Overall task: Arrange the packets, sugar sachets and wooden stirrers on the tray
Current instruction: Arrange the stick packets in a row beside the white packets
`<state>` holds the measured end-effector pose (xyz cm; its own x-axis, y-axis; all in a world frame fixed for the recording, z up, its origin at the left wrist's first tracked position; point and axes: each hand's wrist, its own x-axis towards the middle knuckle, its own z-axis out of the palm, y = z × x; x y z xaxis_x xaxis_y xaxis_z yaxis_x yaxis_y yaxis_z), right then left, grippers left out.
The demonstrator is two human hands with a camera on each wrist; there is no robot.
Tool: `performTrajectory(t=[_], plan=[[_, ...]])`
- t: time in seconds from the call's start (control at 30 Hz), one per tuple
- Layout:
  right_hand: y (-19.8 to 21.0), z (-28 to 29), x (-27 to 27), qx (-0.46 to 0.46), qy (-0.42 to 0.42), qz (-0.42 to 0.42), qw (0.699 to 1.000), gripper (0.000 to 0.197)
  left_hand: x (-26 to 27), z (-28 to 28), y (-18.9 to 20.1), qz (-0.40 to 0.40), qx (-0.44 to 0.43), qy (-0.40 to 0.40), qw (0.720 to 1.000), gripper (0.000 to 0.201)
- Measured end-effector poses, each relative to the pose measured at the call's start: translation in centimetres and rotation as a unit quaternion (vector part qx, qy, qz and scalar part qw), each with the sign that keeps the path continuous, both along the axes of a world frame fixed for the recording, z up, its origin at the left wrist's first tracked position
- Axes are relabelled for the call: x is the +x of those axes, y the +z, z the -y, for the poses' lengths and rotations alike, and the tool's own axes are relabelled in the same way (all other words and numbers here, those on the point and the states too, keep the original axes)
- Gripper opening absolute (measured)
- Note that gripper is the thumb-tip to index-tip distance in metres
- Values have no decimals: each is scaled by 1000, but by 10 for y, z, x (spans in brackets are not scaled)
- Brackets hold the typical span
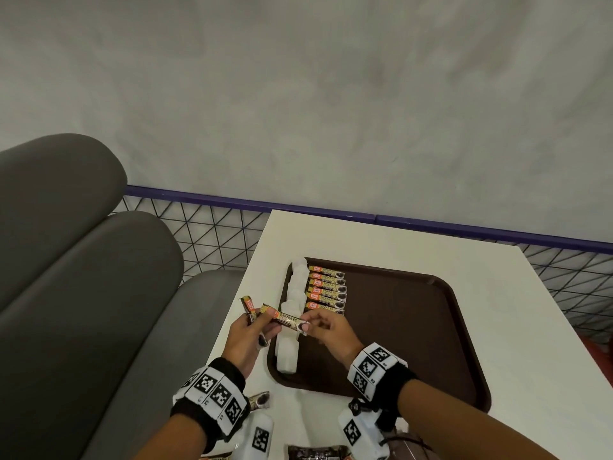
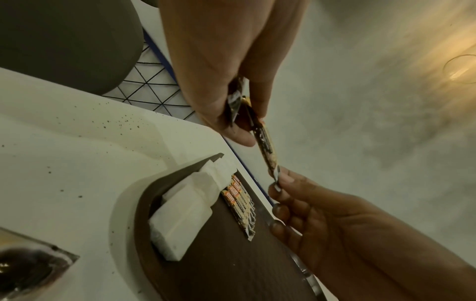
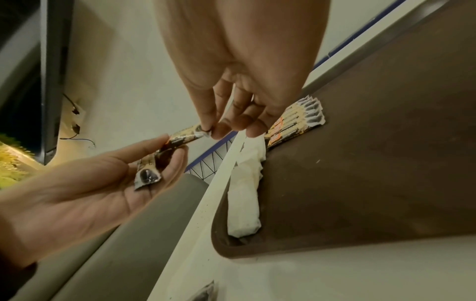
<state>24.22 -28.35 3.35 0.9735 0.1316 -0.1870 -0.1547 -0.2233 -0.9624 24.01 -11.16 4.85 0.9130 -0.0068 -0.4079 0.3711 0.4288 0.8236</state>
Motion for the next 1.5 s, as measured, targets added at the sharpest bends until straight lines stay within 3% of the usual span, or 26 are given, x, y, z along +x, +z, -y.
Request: performTrajectory(t=[0.13,0.27,0.37,0.47,0.53,0.73,0.8,0.93,1.03,1.17,1.27,1.5], plan=[[-6,6,-5,17,-23,-47,998,7,-2,5,-2,-4,-5,-17,1000,17],[-8,20,-1,1,-88,-54,995,16,-2,7,-5,-27,13,-20,999,19],[-16,40,10,-49,-135,-67,987,20,0,0,-11,-60,36,-2,998,22],[-27,57,17,-115,-151,-94,977,6,2,-9,-17,-70,51,9,996,23],[-33,64,21,-160,-148,-107,970,8,4,-13,-20,-76,68,17,995,25],[-41,61,34,-211,-177,-150,950,10,10,-20,-32,-69,183,-10,981,33],[-42,57,39,-209,-202,-157,944,7,9,-21,-32,-65,186,-22,980,32],[-46,51,46,-220,-228,-166,934,25,6,-19,-28,-38,164,-28,985,26],[-47,49,47,-228,-233,-172,929,25,6,-19,-33,-25,160,-11,987,15],[-47,49,46,-243,-238,-178,923,25,7,-20,-37,-24,140,-2,990,15],[-42,51,43,-258,-241,-163,921,21,7,-19,-35,-24,116,-4,993,13],[-21,40,28,-302,-228,-32,925,16,6,-13,-30,-19,82,9,996,17]])
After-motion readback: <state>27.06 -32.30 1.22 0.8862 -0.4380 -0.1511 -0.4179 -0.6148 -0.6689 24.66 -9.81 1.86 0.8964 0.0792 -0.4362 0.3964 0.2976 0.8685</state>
